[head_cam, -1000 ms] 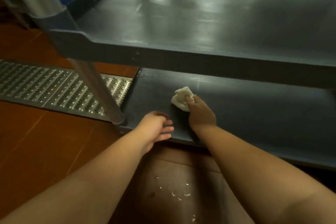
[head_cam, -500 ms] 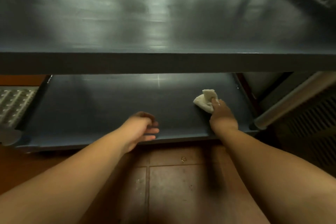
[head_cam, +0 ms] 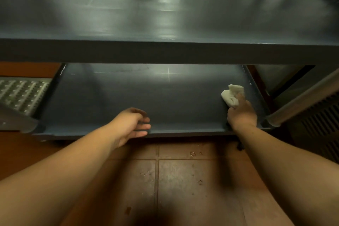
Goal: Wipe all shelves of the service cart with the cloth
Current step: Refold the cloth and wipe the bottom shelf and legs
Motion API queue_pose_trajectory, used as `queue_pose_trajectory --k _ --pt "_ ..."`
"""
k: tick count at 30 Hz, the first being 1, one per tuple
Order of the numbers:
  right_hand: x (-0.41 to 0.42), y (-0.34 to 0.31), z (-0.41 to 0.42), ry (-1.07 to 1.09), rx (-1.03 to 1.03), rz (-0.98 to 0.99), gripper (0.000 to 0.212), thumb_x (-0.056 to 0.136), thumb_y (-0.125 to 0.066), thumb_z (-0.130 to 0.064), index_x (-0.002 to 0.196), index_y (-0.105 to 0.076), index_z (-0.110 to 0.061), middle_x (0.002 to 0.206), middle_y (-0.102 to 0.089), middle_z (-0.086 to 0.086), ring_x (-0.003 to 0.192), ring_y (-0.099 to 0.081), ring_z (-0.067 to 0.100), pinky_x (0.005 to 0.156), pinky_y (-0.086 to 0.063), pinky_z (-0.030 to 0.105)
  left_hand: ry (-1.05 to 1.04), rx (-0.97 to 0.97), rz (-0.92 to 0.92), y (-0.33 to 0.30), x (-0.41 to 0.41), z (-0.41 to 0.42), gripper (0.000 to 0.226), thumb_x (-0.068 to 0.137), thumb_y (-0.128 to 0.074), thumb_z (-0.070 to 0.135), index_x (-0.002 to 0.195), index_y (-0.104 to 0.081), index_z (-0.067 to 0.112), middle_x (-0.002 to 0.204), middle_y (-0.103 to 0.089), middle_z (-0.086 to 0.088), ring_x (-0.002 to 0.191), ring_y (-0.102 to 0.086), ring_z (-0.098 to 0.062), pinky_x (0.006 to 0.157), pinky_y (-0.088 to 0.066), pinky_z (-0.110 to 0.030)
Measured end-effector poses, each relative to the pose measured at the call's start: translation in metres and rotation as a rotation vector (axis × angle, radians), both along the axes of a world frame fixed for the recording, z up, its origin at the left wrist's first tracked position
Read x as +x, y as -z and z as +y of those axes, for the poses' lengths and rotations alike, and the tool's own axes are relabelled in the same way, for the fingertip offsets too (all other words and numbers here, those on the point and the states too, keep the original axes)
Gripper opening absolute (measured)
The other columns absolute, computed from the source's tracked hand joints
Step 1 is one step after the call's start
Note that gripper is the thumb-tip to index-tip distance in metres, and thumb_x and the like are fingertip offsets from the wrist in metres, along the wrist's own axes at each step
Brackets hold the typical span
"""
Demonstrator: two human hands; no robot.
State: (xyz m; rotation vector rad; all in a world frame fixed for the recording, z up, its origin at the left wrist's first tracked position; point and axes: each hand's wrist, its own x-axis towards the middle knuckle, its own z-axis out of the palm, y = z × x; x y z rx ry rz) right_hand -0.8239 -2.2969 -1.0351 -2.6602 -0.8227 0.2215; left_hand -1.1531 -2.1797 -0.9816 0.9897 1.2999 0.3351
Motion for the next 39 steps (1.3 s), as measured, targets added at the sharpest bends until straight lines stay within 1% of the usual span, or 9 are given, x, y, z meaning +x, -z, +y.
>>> queue_pose_trajectory --k 5,12,16,21,25,29,34,37,39 --pt "-0.055 0.001 0.029 0.071 0.117 0.112 0.058 0.091 -0.054 -0.018 0.143 -0.033 -0.029 0.100 -0.065 0.007 0.082 -0.059 0.029 0.074 -0.046 0.036 -0.029 -0.007 0.000 -0.004 -0.048 0.020 0.022 0.098 -0.037 0.004 0.111 -0.054 0.011 0.103 -0.065 -0.011 0.088 -0.067 -0.023 0.079 -0.055 -0.039" --pt "-0.151 0.008 0.088 -0.026 0.149 0.218 0.062 0.085 -0.052 -0.025 0.144 -0.034 -0.034 0.096 -0.071 0.009 0.083 -0.068 0.032 0.077 -0.053 0.039 -0.085 -0.019 0.004 -0.004 -0.127 0.047 0.024 0.097 -0.038 0.006 0.112 -0.056 0.010 0.109 -0.066 -0.011 0.098 -0.067 -0.025 0.082 -0.057 -0.040" --pt "-0.220 0.010 0.124 -0.136 0.162 0.229 0.064 0.084 -0.050 -0.029 0.145 -0.033 -0.036 0.104 -0.070 0.009 0.083 -0.069 0.033 0.081 -0.056 0.044 -0.164 -0.026 -0.028 -0.005 -0.166 0.056 0.026 0.097 -0.038 0.007 0.115 -0.056 0.009 0.108 -0.065 -0.010 0.095 -0.068 -0.023 0.075 -0.058 -0.037" --pt "-0.309 0.008 0.163 -0.260 0.159 0.172 0.060 0.092 -0.054 -0.024 0.149 -0.038 -0.027 0.124 -0.064 0.016 0.106 -0.062 0.040 0.082 -0.047 0.039 -0.196 -0.044 -0.034 -0.007 -0.218 0.059 0.022 0.095 -0.040 0.004 0.106 -0.058 0.012 0.107 -0.065 -0.010 0.096 -0.068 -0.023 0.081 -0.058 -0.040" --pt "-0.369 0.009 0.190 -0.355 0.139 0.166 0.059 0.092 -0.052 -0.023 0.149 -0.037 -0.028 0.118 -0.064 0.015 0.100 -0.062 0.039 0.073 -0.042 0.035 -0.201 -0.095 -0.046 -0.006 -0.259 0.062 0.020 0.096 -0.040 0.007 0.101 -0.058 0.013 0.104 -0.065 -0.009 0.096 -0.067 -0.023 0.084 -0.057 -0.042" --pt "-0.419 -0.003 0.210 -0.443 0.028 0.192 0.055 0.093 -0.050 -0.024 0.146 -0.038 -0.029 0.120 -0.063 0.013 0.101 -0.062 0.038 0.073 -0.039 0.033 -0.128 -0.217 -0.096 0.004 -0.289 0.071 0.015 0.095 -0.049 0.010 0.105 -0.060 0.010 0.107 -0.067 -0.010 0.095 -0.067 -0.025 0.081 -0.056 -0.041" --pt "-0.462 -0.023 0.223 -0.519 -0.043 0.340 0.048 0.088 -0.048 -0.023 0.135 -0.047 -0.032 0.095 -0.066 -0.002 0.075 -0.064 0.019 0.068 -0.050 0.034 -0.118 -0.257 -0.197 0.003 -0.291 0.088 0.013 0.095 -0.050 0.012 0.100 -0.061 0.011 0.099 -0.068 -0.008 0.093 -0.067 -0.023 0.082 -0.055 -0.041" --pt "-0.469 -0.030 0.226 -0.567 -0.022 0.465 0.048 0.090 -0.055 -0.028 0.137 -0.047 -0.036 0.107 -0.065 -0.006 0.080 -0.063 0.013 0.073 -0.060 0.042 -0.167 -0.281 -0.236 0.009 -0.289 0.088 0.016 0.095 -0.047 0.009 0.100 -0.062 0.010 0.102 -0.068 -0.009 0.095 -0.068 -0.024 0.078 -0.056 -0.040" --pt "-0.469 -0.031 0.229 -0.689 -0.034 0.471 0.052 0.089 -0.060 -0.027 0.139 -0.048 -0.038 0.121 -0.064 -0.008 0.091 -0.065 0.016 0.077 -0.061 0.040 -0.158 -0.292 -0.231 0.018 -0.291 0.088 0.021 0.093 -0.043 0.005 0.097 -0.063 0.010 0.105 -0.069 -0.010 0.097 -0.068 -0.025 0.078 -0.056 -0.040"
